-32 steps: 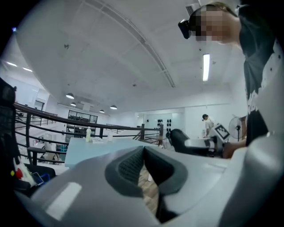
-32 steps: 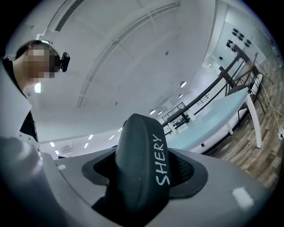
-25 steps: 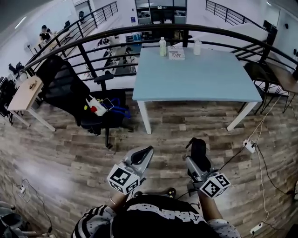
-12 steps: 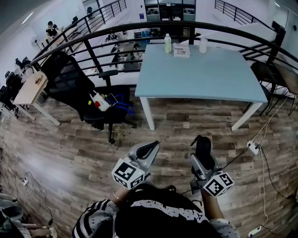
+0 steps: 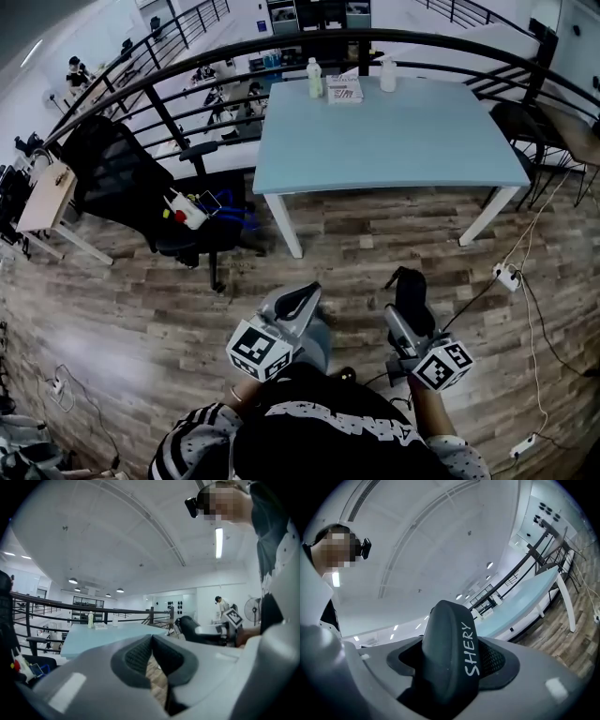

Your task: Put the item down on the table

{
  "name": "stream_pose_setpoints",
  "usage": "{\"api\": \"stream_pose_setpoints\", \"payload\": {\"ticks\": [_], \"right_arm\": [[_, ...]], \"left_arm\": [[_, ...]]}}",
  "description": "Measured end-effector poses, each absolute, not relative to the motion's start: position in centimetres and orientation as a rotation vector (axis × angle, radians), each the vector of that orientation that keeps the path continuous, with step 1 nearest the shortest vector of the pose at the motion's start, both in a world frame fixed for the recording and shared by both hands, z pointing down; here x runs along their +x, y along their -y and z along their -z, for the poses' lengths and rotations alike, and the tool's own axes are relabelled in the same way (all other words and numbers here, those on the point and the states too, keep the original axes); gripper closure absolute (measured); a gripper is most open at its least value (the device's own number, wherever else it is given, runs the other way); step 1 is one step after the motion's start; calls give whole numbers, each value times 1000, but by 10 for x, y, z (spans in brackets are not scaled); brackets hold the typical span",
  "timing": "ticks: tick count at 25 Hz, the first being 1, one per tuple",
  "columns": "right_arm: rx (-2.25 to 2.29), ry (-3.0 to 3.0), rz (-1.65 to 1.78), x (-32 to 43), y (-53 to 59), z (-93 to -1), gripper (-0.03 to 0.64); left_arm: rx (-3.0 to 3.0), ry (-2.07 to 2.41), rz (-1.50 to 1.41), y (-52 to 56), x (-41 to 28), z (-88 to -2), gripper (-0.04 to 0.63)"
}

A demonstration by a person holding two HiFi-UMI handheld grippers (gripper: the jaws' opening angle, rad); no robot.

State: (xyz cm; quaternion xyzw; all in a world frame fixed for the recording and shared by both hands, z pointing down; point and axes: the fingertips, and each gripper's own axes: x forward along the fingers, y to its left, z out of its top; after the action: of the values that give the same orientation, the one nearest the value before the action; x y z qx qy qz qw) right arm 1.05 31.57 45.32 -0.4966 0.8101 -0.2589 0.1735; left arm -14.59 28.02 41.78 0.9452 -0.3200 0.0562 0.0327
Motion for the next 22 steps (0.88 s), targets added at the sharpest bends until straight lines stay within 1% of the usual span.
{"api": "stream_pose_setpoints", "payload": {"ticks": [5, 15, 22], "right_arm": [[-1467, -2260, 717, 21, -297, -451, 273], [-1587, -2155, 716, 52, -251, -454, 273], [-1619, -2123, 748, 71, -200, -463, 273]], "left_arm": [[2923, 917, -129, -240, -131, -420, 595], [2990, 597, -114, -182, -57, -425, 595], [2957, 658, -112, -119, -61, -431, 595]]}}
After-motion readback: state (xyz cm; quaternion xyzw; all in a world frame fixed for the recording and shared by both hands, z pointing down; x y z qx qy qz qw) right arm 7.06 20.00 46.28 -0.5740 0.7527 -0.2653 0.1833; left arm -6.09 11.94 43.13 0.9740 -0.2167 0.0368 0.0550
